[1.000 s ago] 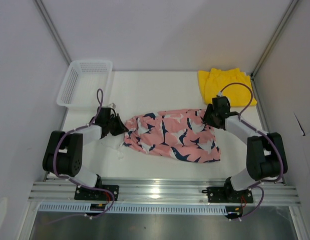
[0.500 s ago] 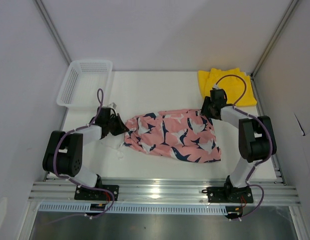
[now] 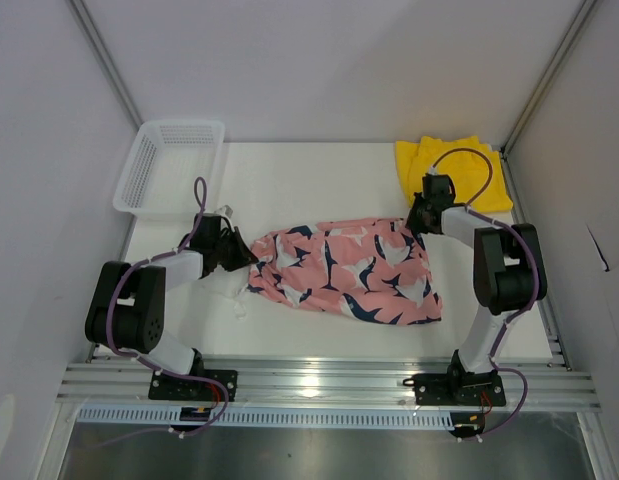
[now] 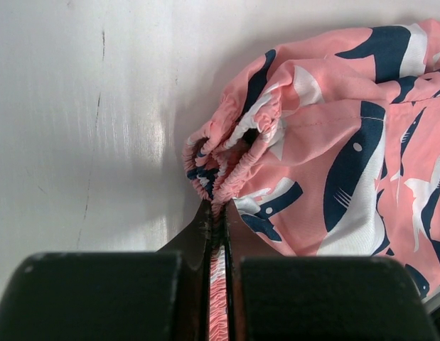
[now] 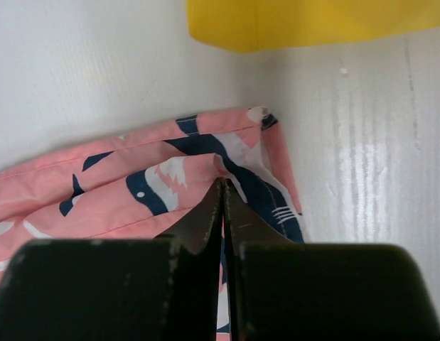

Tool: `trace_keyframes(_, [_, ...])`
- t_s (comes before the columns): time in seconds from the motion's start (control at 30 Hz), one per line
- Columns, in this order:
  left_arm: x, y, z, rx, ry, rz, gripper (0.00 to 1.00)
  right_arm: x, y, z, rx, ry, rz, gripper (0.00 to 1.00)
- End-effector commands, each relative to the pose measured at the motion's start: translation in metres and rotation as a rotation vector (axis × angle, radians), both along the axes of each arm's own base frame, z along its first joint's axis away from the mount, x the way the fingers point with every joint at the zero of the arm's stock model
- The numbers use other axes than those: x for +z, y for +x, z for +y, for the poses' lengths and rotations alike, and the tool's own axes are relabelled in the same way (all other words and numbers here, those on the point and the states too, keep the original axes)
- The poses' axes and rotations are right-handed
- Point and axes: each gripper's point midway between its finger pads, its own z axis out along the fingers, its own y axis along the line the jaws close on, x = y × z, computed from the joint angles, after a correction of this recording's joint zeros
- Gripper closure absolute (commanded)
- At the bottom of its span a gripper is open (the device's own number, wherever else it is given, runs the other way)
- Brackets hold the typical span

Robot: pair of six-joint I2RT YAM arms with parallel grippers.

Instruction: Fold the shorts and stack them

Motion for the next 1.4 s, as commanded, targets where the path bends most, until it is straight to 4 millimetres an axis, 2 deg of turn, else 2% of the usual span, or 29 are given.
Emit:
trace_keyframes(0.0, [0.000,-0.001,-0.004,-0.040,-0.002,-0.024,1.00,0.013,0.016,-0.014,-0.055,0.024,-0.035,1.00])
trace_keyframes(0.1, [-0.001,-0.002,-0.003,-0.036,-0.011,-0.021,1.00,0.015,0.019,-0.031,-0.118,0.043,-0.035,1.00])
trace_keyframes(0.23, [-0.001,-0.002,-0.002,-0.029,-0.026,-0.022,1.00,0.021,0.023,-0.044,-0.154,0.084,-0.042,1.00])
trace_keyframes(0.37, [-0.002,-0.003,-0.002,-0.028,-0.036,-0.018,1.00,0.024,0.025,-0.033,-0.092,0.145,-0.066,1.00])
trace_keyframes(0.4, [-0.002,-0.003,-0.001,-0.028,-0.037,-0.020,1.00,0.021,0.021,-0.027,-0.065,0.168,-0.060,0.79])
trace_keyframes(0.43, [-0.002,-0.003,-0.002,-0.029,-0.038,-0.018,1.00,0.022,0.023,-0.025,-0.057,0.175,-0.079,0.71])
trace_keyframes(0.5, [-0.002,-0.003,-0.001,-0.029,-0.039,-0.018,1.00,0.022,0.021,-0.023,-0.041,0.185,-0.089,0.66])
trace_keyframes(0.7, [-0.002,-0.003,-0.002,-0.031,-0.041,-0.018,1.00,0.034,0.017,-0.008,0.046,0.232,-0.158,0.61])
trace_keyframes(0.9, [-0.003,-0.003,-0.002,-0.032,-0.042,-0.015,1.00,0.032,0.015,0.002,0.108,0.271,-0.161,0.60])
trace_keyframes(1.03, [-0.003,-0.004,-0.002,-0.032,-0.042,-0.014,1.00,0.038,0.013,0.000,0.094,0.268,-0.185,0.60])
trace_keyframes(1.07, [-0.002,-0.002,-0.002,-0.033,-0.043,-0.018,1.00,0.039,0.015,-0.013,0.058,0.267,-0.197,0.59])
trace_keyframes(1.13, [-0.003,-0.003,-0.002,-0.032,-0.042,-0.015,1.00,0.040,0.011,-0.019,0.028,0.279,-0.222,0.59])
trace_keyframes(1.2, [-0.003,-0.003,-0.002,-0.032,-0.042,-0.015,1.00,0.050,0.006,-0.027,0.003,0.296,-0.272,0.59])
trace_keyframes(1.37, [-0.003,-0.003,-0.002,-0.032,-0.042,-0.017,1.00,0.053,0.004,-0.025,0.025,0.318,-0.292,0.59])
